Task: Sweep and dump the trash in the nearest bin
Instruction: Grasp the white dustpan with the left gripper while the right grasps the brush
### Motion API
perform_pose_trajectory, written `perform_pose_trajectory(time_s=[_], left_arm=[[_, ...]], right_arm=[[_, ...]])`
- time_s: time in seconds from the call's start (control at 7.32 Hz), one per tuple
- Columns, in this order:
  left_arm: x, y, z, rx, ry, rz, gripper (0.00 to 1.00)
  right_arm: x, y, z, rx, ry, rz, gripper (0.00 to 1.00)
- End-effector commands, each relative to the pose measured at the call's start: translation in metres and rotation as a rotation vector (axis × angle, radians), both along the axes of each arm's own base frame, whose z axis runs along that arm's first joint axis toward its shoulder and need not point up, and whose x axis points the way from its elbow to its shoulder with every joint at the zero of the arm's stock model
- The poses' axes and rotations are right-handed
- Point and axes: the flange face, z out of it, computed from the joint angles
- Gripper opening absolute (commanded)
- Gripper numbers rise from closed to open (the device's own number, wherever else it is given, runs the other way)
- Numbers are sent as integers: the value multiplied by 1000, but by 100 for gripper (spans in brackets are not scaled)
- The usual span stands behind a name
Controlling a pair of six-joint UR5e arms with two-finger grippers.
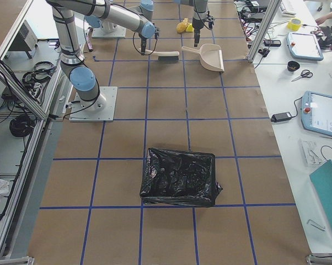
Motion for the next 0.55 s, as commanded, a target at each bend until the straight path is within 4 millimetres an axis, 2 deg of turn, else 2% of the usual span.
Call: perform_pose_trajectory(time_s=[0.0,0.14,0.27,0.41], left_arm=[[-16,13,-13,24,-4,-25,86],[-15,16,-23,41,-5,-24,85],[-14,19,-30,55,-9,-34,78],[-13,21,-34,63,-12,-40,71]], right_arm=[[-8,-6,4,0,-8,18,57],[-8,-7,4,0,-10,17,52],[-9,-7,5,-2,-12,18,48],[-10,-7,4,2,-8,20,30]])
